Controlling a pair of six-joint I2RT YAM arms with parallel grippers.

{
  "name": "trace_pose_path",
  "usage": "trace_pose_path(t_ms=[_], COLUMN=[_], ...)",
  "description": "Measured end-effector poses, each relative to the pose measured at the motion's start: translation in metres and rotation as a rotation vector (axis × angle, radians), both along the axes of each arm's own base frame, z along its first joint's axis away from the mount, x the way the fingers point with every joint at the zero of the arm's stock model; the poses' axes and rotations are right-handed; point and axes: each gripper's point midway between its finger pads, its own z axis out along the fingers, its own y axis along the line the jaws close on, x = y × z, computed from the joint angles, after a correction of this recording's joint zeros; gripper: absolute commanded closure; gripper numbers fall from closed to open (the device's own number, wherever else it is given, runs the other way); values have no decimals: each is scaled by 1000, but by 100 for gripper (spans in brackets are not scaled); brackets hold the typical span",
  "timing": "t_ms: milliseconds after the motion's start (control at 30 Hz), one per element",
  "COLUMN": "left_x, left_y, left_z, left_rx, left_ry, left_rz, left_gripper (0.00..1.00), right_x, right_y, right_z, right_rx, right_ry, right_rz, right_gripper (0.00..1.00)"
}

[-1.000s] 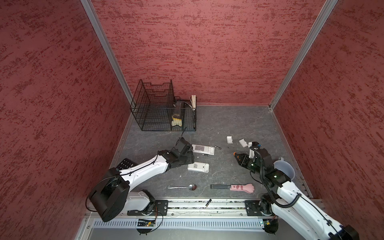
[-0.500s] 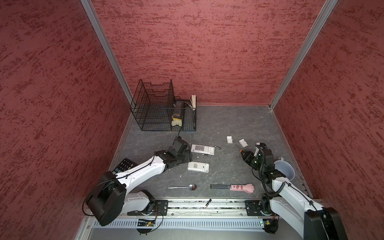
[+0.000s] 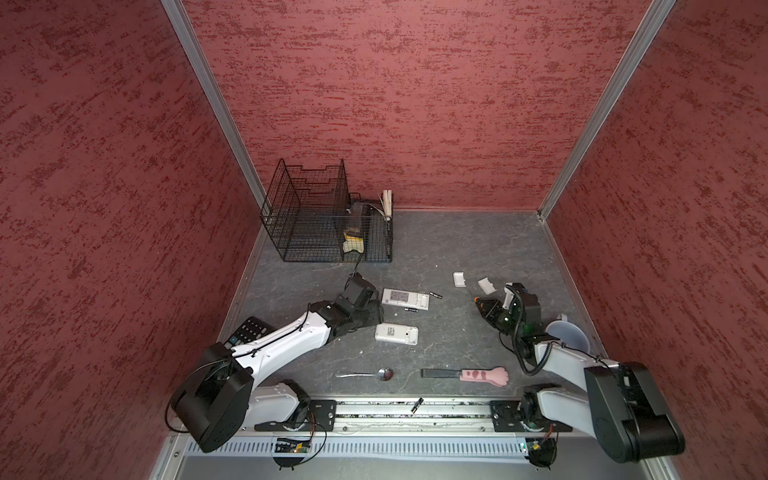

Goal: Unload the batteries from the remote control

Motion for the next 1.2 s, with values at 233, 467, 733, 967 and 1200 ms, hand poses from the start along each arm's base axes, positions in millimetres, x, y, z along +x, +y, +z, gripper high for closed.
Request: trace_pose_path(t_ms=[233,467,733,967,1200], left_x=[0,0,1,4,10], left_y=[0,0,2,7,15], left_z=[0,0,-1,3,11], left_rx=[-5,-6,-7,-16,-31], left_ry=[3,4,6,-4,-26], left_rz=[-1,-1,6,23,51], left_gripper=[30,30,30,28,27], right_x=[6,6,1,-3,-7], right_y=[4,4,3,1,-1], right_z=[-1,-3,-7,-6,-6], right_rx=[7,-2,-23,-45,-67], right_ry=[-11,-5,29,33,41], right_rz=[19,31,39,43,43], right_gripper=[85,71,62,48,44])
